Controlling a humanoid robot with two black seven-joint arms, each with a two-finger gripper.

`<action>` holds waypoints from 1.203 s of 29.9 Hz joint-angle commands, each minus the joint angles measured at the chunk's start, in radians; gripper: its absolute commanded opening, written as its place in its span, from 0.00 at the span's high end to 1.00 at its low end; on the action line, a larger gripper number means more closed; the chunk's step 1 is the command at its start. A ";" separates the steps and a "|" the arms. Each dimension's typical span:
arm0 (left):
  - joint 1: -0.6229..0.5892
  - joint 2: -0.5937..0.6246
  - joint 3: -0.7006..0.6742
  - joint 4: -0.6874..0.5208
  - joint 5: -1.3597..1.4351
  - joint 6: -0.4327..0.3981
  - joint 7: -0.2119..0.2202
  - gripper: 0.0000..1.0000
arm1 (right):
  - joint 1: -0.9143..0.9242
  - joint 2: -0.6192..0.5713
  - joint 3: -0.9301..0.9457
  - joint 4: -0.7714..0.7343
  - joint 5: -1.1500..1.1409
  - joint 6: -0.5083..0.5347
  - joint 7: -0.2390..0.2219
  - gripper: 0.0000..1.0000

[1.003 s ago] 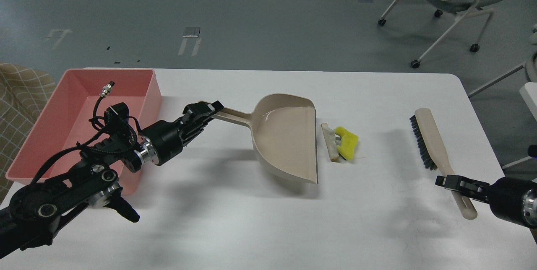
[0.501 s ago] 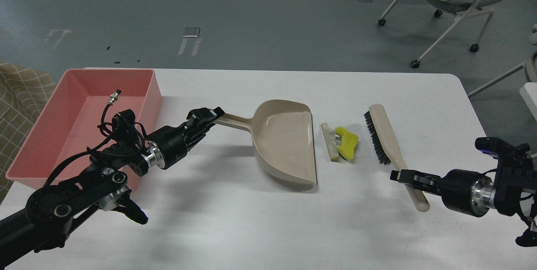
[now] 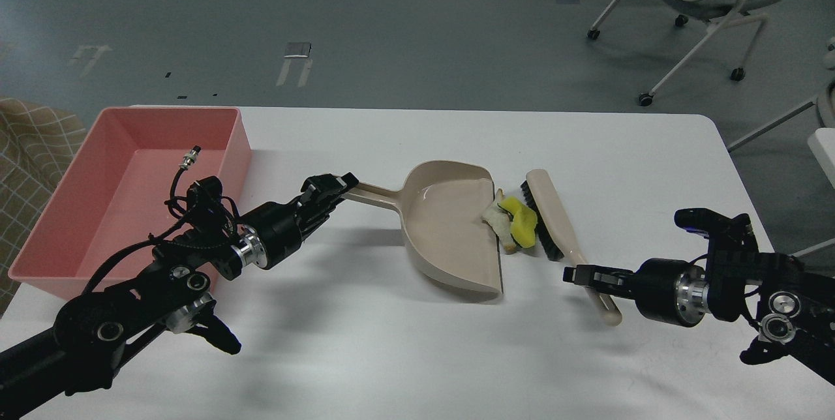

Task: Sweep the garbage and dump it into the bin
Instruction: 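Sweep the yellow debris into the dustpan with the right gripper's brush, then set the brush down with the right gripper and lift the dustpan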

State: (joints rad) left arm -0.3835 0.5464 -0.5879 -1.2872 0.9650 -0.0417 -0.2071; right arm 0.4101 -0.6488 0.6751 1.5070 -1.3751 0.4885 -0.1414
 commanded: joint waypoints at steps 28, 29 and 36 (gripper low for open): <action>-0.005 0.001 -0.043 -0.053 -0.019 0.020 -0.049 0.87 | 0.087 -0.083 0.069 0.029 0.016 0.000 -0.017 1.00; -0.005 0.001 -0.043 -0.053 -0.019 0.020 -0.051 0.87 | 0.087 -0.098 0.070 0.029 0.016 0.000 -0.017 1.00; -0.003 0.000 -0.082 -0.053 -0.025 0.031 -0.049 0.87 | 0.027 -0.279 0.069 -0.005 0.014 0.000 -0.010 1.00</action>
State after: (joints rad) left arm -0.3866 0.5463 -0.6508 -1.3409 0.9441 -0.0135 -0.2561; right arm 0.4694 -0.8688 0.7449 1.5079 -1.3601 0.4889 -0.1555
